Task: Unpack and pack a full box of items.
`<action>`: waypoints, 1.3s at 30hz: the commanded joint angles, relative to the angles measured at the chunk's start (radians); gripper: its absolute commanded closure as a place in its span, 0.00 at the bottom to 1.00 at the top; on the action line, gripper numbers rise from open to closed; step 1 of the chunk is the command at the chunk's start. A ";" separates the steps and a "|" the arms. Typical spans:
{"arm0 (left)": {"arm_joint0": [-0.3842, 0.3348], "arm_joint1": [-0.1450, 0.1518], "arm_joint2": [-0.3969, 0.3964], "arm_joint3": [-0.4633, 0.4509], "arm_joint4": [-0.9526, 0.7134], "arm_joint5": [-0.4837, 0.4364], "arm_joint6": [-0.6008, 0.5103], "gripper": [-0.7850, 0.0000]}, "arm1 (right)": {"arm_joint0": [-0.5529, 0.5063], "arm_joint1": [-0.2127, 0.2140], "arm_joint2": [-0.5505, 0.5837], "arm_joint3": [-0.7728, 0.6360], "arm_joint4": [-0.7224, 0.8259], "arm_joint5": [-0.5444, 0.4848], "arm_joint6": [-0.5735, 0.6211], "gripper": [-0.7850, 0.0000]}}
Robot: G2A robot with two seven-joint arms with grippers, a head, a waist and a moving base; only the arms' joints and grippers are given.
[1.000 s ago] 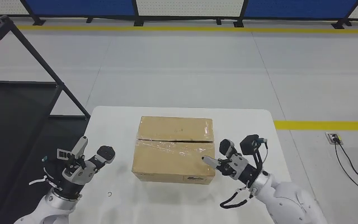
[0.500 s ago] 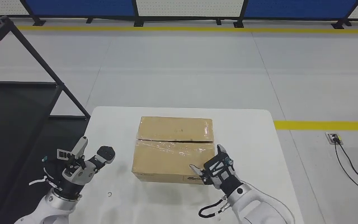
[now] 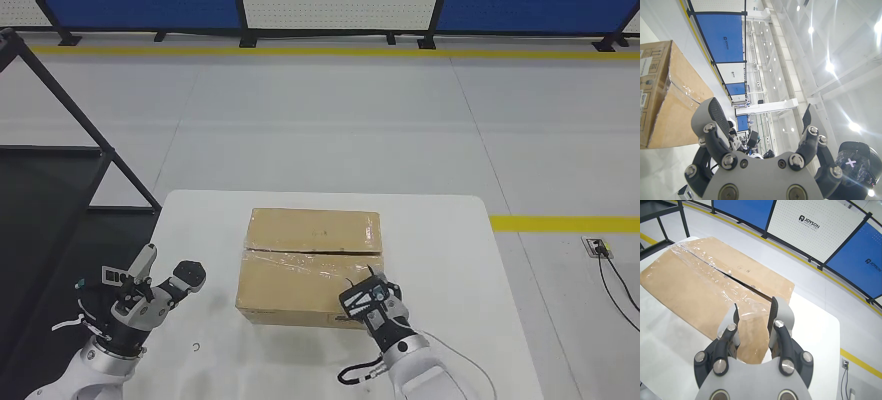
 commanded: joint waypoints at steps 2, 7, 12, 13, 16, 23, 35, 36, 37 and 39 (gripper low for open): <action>0.000 0.000 0.000 0.000 0.000 0.000 0.000 0.00 | 0.012 -0.011 -0.020 0.012 -0.044 0.026 0.030 0.51; 0.000 0.000 0.000 0.000 0.000 0.000 0.000 0.00 | 0.028 -0.030 -0.048 0.029 -0.105 0.046 0.069 0.53; 0.000 0.000 0.000 0.000 0.000 0.000 0.000 0.00 | 0.036 -0.046 -0.061 0.038 -0.135 0.049 0.091 0.58; 0.000 0.000 0.000 0.000 0.000 0.000 0.000 0.00 | 0.037 -0.049 -0.062 0.040 -0.144 0.051 0.096 0.58; 0.000 0.000 0.000 0.000 0.000 0.000 0.000 0.00 | 0.041 -0.058 -0.068 0.048 -0.166 0.051 0.110 0.58; 0.000 0.000 0.000 0.000 0.000 0.000 0.000 0.00 | 0.053 -0.081 -0.080 0.068 -0.226 0.054 0.153 0.58; 0.000 0.000 0.000 0.000 0.000 0.000 0.000 0.00 | 0.065 -0.118 -0.081 0.097 -0.280 0.045 0.206 0.73; 0.000 0.000 0.000 0.000 0.000 0.000 0.000 0.00 | 0.066 -0.121 -0.081 0.099 -0.284 0.044 0.210 0.73; 0.000 0.000 0.000 0.000 0.000 0.000 0.000 0.00 | 0.066 -0.124 -0.080 0.100 -0.287 0.043 0.214 0.74; 0.000 0.000 0.000 0.000 0.000 0.000 0.000 0.00 | 0.066 -0.129 -0.078 0.103 -0.294 0.041 0.220 0.76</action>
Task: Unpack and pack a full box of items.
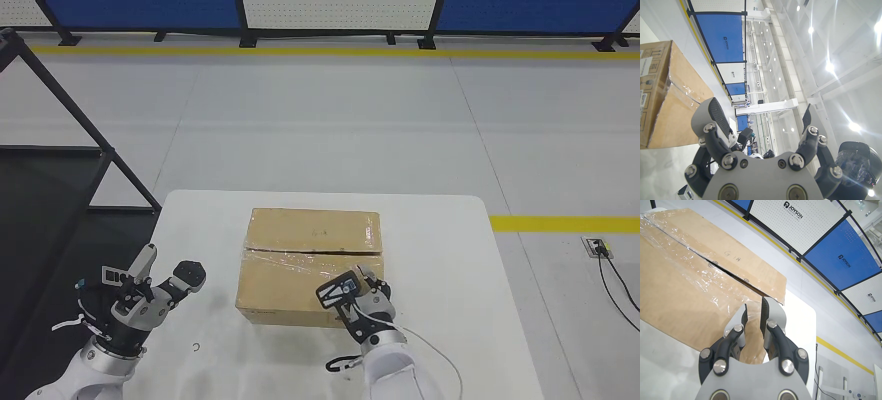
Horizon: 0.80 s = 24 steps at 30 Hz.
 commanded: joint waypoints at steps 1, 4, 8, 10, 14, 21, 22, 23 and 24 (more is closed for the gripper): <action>0.000 0.000 0.000 0.000 0.000 0.000 0.000 0.00 | -0.001 -0.005 0.002 0.002 -0.005 -0.002 0.004 0.78; 0.000 0.000 0.000 0.000 0.000 0.000 0.000 0.00 | -0.002 -0.013 0.007 0.006 -0.015 -0.002 0.013 0.80; 0.000 0.000 0.000 0.000 0.000 0.000 0.000 0.00 | -0.007 -0.023 0.015 0.008 -0.024 0.002 0.016 0.80; 0.000 0.000 0.000 0.000 0.000 0.000 0.000 0.00 | -0.012 -0.028 0.019 0.008 -0.027 0.004 0.014 0.80; 0.000 0.000 0.000 0.000 0.000 0.000 0.000 0.00 | -0.022 -0.036 0.030 0.004 -0.037 0.007 0.020 0.82; 0.000 0.000 0.000 0.000 0.000 0.000 0.000 0.00 | -0.050 -0.049 0.051 -0.012 -0.055 0.006 0.021 0.84; 0.000 0.000 0.000 0.000 0.000 0.000 0.000 0.00 | -0.055 -0.050 0.054 -0.016 -0.058 0.007 0.018 0.85; 0.000 0.000 0.000 0.000 0.000 0.000 0.000 0.00 | -0.062 -0.052 0.056 -0.020 -0.061 0.008 0.014 0.89; 0.000 0.000 0.000 0.000 0.000 0.000 0.000 0.00 | -0.068 -0.053 0.058 -0.024 -0.062 0.006 0.009 0.92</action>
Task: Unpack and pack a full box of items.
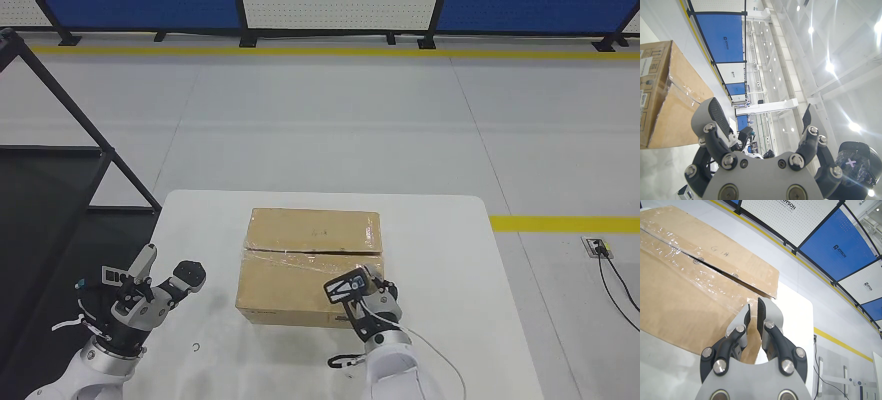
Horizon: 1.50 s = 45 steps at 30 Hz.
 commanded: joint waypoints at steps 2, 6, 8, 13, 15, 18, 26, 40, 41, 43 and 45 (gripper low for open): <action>0.000 0.000 0.000 0.000 0.000 0.000 0.000 0.00 | -0.018 -0.003 0.007 -0.012 -0.003 -0.004 -0.018 1.00; 0.000 0.000 0.000 0.000 0.000 0.000 0.000 0.00 | -0.040 -0.008 0.020 -0.022 0.001 -0.017 -0.043 1.00; 0.000 0.000 0.000 0.000 0.000 0.000 0.000 0.00 | -0.047 -0.010 0.027 -0.024 0.002 -0.024 -0.048 1.00; 0.000 0.000 0.000 0.000 0.000 0.000 0.000 0.00 | -0.060 -0.017 0.033 -0.029 0.004 -0.038 -0.085 1.00; 0.000 0.000 0.000 0.000 0.000 0.000 0.000 0.00 | -0.064 -0.020 0.034 -0.032 0.004 -0.040 -0.103 1.00; 0.000 0.000 0.000 0.000 0.000 0.000 0.000 0.00 | -0.072 -0.024 0.035 -0.039 0.004 -0.039 -0.134 1.00; 0.000 0.000 0.000 0.000 0.000 0.000 0.000 0.00 | -0.076 -0.038 0.031 -0.049 -0.003 -0.037 -0.185 1.00; 0.000 0.000 0.000 0.000 0.000 0.000 0.000 0.00 | -0.029 -0.071 0.006 -0.039 0.035 -0.047 -0.274 1.00; 0.000 0.000 0.000 0.000 0.000 0.000 0.000 0.00 | -0.023 -0.073 0.003 -0.037 0.040 -0.051 -0.279 1.00; 0.000 0.000 0.000 0.000 0.000 0.000 0.000 0.00 | -0.012 -0.078 -0.002 -0.031 0.049 -0.055 -0.291 1.00; 0.005 0.001 0.004 0.000 0.000 0.001 0.012 0.00 | -0.002 -0.084 -0.007 -0.026 0.065 -0.058 -0.307 1.00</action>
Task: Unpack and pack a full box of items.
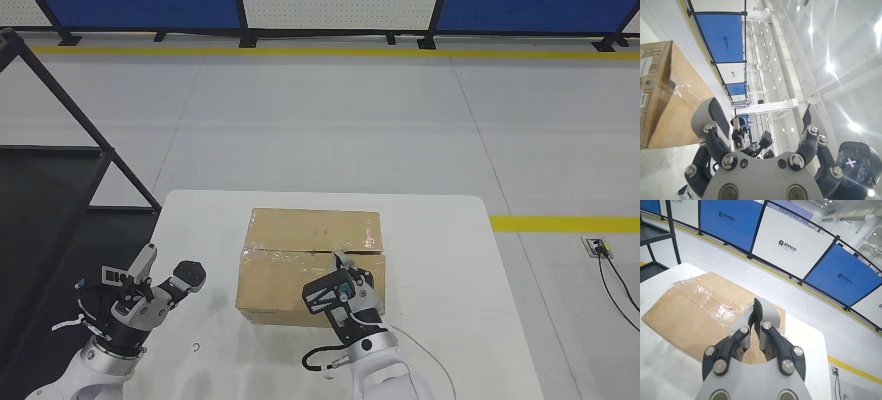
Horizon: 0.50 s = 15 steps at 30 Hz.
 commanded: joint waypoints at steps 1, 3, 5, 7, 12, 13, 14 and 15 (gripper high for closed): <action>0.005 0.001 0.001 0.002 -0.001 0.003 0.009 0.00 | 0.010 -0.005 -0.004 0.004 0.018 -0.003 -0.018 1.00; 0.009 0.003 0.000 0.005 -0.004 0.004 0.014 0.00 | 0.019 -0.010 -0.006 0.009 0.035 -0.005 -0.040 1.00; 0.012 0.004 -0.003 0.009 -0.009 0.003 0.017 0.00 | 0.028 -0.015 -0.008 0.014 0.051 -0.006 -0.061 1.00; 0.015 0.006 -0.007 0.012 -0.016 0.001 0.018 0.00 | 0.035 -0.020 -0.011 0.017 0.068 -0.009 -0.084 1.00; 0.029 0.009 -0.018 0.022 -0.045 -0.010 0.022 0.00 | 0.051 -0.031 -0.019 0.027 0.106 -0.021 -0.140 1.00; 0.033 0.009 -0.021 0.025 -0.052 -0.014 0.022 0.00 | 0.055 -0.033 -0.021 0.030 0.112 -0.024 -0.151 1.00; 0.037 0.010 -0.024 0.028 -0.058 -0.017 0.022 0.00 | 0.058 -0.036 -0.023 0.032 0.118 -0.026 -0.162 1.00; 0.042 0.010 -0.027 0.031 -0.066 -0.019 0.022 0.00 | 0.062 -0.038 -0.025 0.034 0.126 -0.028 -0.172 1.00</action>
